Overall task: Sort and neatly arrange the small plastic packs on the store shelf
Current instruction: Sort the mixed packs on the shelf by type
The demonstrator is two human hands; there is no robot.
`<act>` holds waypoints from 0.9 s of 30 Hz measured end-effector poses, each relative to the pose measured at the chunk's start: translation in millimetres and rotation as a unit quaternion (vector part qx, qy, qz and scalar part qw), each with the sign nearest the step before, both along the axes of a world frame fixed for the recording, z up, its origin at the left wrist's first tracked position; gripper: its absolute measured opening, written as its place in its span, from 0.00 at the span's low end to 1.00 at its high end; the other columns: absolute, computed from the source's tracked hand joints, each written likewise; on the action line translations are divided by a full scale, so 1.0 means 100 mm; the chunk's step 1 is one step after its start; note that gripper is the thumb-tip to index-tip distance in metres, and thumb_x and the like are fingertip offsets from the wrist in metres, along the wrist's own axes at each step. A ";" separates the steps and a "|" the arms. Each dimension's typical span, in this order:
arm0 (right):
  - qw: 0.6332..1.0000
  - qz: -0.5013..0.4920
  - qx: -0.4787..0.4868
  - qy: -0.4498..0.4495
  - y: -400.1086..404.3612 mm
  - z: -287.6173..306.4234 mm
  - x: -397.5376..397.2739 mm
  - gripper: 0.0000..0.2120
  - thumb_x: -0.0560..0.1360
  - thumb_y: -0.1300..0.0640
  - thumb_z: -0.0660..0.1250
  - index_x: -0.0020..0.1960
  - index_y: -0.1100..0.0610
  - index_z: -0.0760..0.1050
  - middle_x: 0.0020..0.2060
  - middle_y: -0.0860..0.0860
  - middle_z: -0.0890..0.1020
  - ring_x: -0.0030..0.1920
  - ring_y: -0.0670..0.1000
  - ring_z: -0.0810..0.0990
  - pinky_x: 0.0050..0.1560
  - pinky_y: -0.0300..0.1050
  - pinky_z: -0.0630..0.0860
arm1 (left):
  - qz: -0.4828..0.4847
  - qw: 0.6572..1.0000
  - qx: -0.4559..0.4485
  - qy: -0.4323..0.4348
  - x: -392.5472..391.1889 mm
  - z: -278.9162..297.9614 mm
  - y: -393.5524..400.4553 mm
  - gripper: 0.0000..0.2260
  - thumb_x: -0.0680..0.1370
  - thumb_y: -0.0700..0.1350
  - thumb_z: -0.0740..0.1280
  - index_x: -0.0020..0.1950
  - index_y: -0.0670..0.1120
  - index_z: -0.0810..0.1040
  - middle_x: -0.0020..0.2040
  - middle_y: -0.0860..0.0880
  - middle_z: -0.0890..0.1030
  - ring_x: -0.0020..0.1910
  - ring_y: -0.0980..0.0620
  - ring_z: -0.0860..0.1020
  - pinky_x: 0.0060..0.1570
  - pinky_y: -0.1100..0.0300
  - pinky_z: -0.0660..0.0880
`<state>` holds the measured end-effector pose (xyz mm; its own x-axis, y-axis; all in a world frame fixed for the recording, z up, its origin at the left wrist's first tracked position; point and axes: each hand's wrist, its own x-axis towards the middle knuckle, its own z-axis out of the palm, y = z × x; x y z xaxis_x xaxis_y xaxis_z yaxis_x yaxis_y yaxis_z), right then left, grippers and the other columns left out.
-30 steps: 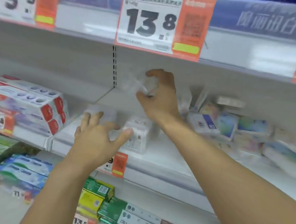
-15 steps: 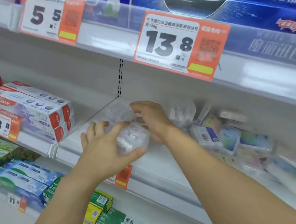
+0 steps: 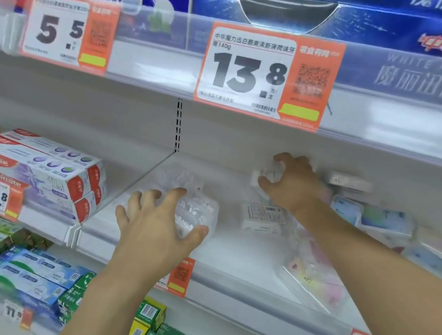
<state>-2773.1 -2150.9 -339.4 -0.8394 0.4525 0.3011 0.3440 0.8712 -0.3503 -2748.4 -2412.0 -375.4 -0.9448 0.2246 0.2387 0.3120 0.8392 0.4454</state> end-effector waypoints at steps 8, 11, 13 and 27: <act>0.989 0.065 -0.135 0.008 0.06 0.12 -0.09 0.35 0.63 0.44 0.81 0.62 0.55 0.68 0.59 0.52 0.72 0.56 0.52 0.74 0.58 0.47 0.73 | -0.024 1.000 0.006 -0.004 -0.01 0.02 -0.02 0.32 0.72 0.66 0.63 0.74 0.60 0.60 0.72 0.47 0.65 0.73 0.45 0.58 0.74 0.45 0.52; 0.973 0.108 -0.202 0.032 0.01 0.18 -0.04 0.40 0.57 0.42 0.84 0.64 0.48 0.70 0.58 0.47 0.74 0.54 0.47 0.77 0.56 0.47 0.77 | -0.030 0.999 0.008 -0.012 -0.01 0.02 -0.05 0.32 0.72 0.67 0.62 0.74 0.62 0.59 0.73 0.48 0.63 0.74 0.45 0.56 0.74 0.45 0.53; 0.942 0.170 -0.289 0.025 -0.10 0.19 -0.01 0.34 0.58 0.41 0.82 0.61 0.49 0.76 0.56 0.46 0.79 0.54 0.47 0.81 0.50 0.44 0.80 | -0.032 0.999 0.003 -0.011 -0.02 0.02 -0.06 0.32 0.72 0.68 0.61 0.74 0.62 0.58 0.73 0.48 0.63 0.74 0.46 0.56 0.74 0.45 0.52; 0.804 0.271 -0.516 -0.114 -0.27 -0.03 -0.08 0.16 0.70 0.56 0.74 0.58 0.56 0.82 0.57 0.56 0.83 0.58 0.59 0.81 0.63 0.58 0.74 | -0.033 0.999 0.010 0.006 -0.01 -0.01 -0.09 0.33 0.73 0.67 0.60 0.75 0.61 0.55 0.73 0.51 0.61 0.74 0.49 0.54 0.74 0.48 0.52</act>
<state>-2780.6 -2178.1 -342.1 -0.9778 -0.0884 -0.1898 0.1693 0.1994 -0.9652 -2749.9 -2420.7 -376.3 -0.9250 0.2819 0.2548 0.3721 0.8077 0.4574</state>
